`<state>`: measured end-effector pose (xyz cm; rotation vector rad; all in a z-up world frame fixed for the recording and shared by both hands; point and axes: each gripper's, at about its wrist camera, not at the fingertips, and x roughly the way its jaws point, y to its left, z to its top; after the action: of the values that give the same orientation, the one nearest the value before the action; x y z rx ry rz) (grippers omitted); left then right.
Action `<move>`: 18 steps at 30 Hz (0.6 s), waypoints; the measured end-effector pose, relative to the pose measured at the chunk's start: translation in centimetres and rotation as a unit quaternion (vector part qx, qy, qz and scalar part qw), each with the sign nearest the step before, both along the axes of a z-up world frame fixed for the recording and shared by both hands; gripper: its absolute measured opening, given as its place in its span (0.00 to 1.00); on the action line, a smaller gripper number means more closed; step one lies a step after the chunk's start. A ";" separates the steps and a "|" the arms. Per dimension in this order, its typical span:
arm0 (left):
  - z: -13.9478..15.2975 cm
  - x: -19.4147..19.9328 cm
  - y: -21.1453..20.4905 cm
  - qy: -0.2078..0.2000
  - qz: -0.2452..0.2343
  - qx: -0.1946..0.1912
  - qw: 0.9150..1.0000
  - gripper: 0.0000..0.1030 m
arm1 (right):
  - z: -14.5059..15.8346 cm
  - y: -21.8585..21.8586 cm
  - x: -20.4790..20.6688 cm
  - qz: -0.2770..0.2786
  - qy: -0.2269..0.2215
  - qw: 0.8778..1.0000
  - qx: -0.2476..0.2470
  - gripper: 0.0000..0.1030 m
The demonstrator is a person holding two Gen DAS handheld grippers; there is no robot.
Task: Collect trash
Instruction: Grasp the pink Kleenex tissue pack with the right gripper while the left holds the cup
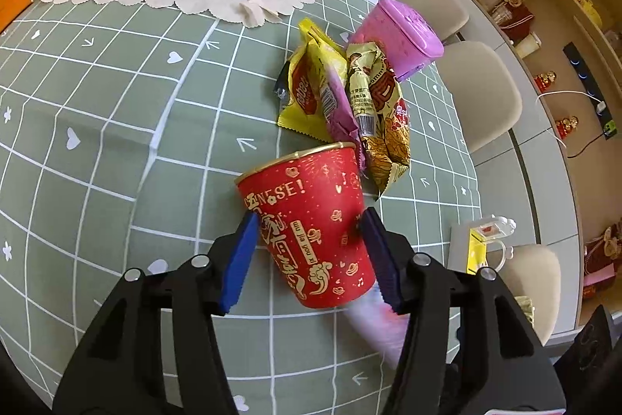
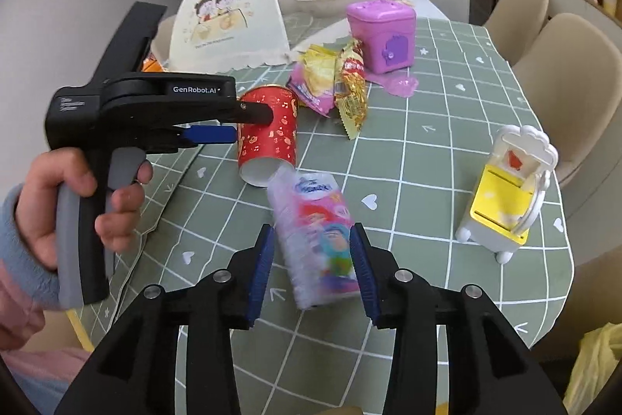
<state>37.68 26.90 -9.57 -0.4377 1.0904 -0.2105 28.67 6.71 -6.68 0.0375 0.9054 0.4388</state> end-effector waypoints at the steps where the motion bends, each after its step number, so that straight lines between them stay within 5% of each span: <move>1: 0.1 -0.1 0.1 -0.002 -0.001 0.000 1.000 0.46 | 0.1 -0.1 -0.1 0.001 -0.004 1.000 -0.004 0.37; 8: 0.9 -0.9 1.9 -0.017 -0.009 0.027 0.999 0.41 | -0.6 0.6 1.7 0.048 0.014 0.999 -0.008 0.38; 18: 0.1 -1.2 4.1 -0.005 0.002 -0.021 1.000 0.45 | -5.3 2.9 6.9 0.078 0.053 0.994 -0.053 0.38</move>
<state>36.48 31.00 -9.44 -0.4753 1.0757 -0.2315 35.56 9.65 -12.03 -0.1089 1.0390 0.5374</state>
